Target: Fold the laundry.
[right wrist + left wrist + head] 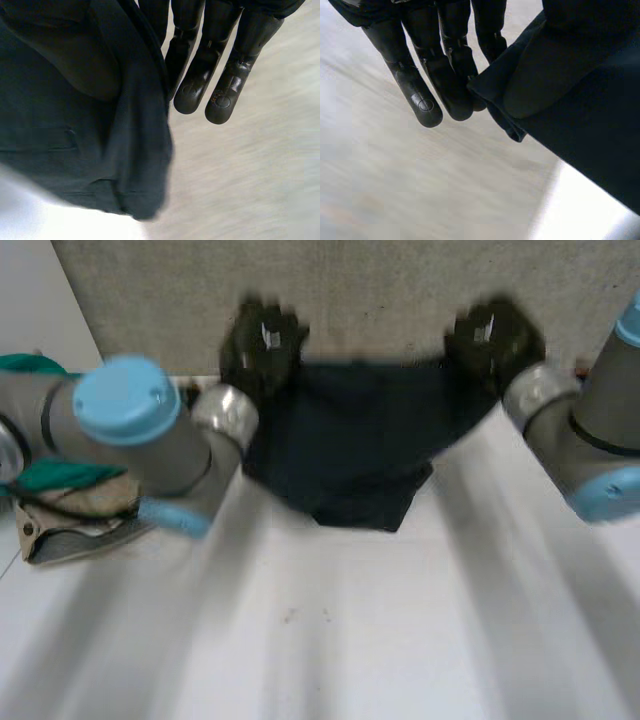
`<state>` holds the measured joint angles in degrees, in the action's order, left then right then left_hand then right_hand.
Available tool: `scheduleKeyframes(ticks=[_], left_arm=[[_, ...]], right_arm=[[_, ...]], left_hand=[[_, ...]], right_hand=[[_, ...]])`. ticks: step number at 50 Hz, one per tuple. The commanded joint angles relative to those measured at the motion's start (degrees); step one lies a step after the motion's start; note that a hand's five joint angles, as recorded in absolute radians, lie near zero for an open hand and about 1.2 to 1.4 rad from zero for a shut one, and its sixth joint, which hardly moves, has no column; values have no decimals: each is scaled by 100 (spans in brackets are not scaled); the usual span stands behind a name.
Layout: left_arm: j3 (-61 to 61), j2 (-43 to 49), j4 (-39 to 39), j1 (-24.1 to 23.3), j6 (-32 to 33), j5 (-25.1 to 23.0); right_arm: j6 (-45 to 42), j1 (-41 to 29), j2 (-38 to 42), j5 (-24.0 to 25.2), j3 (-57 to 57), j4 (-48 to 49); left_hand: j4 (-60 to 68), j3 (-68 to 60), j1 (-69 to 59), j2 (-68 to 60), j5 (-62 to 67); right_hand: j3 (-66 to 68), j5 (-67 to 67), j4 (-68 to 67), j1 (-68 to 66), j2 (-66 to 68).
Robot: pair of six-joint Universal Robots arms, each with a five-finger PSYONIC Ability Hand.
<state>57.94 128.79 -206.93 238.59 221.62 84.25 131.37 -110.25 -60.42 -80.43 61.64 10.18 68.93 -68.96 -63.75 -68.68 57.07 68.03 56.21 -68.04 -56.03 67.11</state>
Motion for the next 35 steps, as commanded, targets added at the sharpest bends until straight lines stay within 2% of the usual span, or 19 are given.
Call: scheduleKeyframes(ticks=[1, 4, 11, 18, 24, 30, 33, 35], left_arm=[[-1320, -12, -1873, 257, 497, 4], [-1260, -161, -2438, 267, 348, -5], [-399, -442, -2150, 258, -22, -23], [1472, -864, -2027, 170, -66, -23], [3333, -1127, -1632, -137, -75, -23], [4409, -1216, -1535, -261, -92, -14], [4603, -1207, -1491, -357, -84, 21], [4656, -1207, -1369, -427, -84, 30]], right_arm=[[47, -41, 48, -157, -267, 3844], [38, -111, 31, -183, -258, 4176], [56, -401, -215, -359, 84, 3404], [56, -392, -558, -508, 1278, 2279], [117, -384, -751, -465, 2402, 1032], [381, -392, -752, -412, 3020, 582], [723, -375, -664, -289, 3152, 573], [977, -348, -603, -201, 3161, 555]], left_hand=[[1107, -1104, -1625, -1132, 1293], [1107, -1104, -1625, -1132, 1293], [1107, -1104, -1625, -1132, 1293], [1107, -1104, -1625, -1132, 1293], [1107, -1104, -1625, -1132, 1293], [1107, -1104, -1625, -1132, 1293], [305, -302, -823, -330, 492], [-1018, 1021, 500, 993, -832]], right_hand=[[1197, 1379, -1196, -2397, 1289], [1197, 1379, -1196, -2397, 1289], [1197, 1379, -1196, -2397, 1289], [1197, 1379, -1196, -2397, 1289], [1197, 1379, -1196, -2397, 1289], [1197, 1379, -1196, -2397, 1289], [1197, 1379, -1196, -2397, 1289], [1197, 1379, -1196, -2397, 1289]])
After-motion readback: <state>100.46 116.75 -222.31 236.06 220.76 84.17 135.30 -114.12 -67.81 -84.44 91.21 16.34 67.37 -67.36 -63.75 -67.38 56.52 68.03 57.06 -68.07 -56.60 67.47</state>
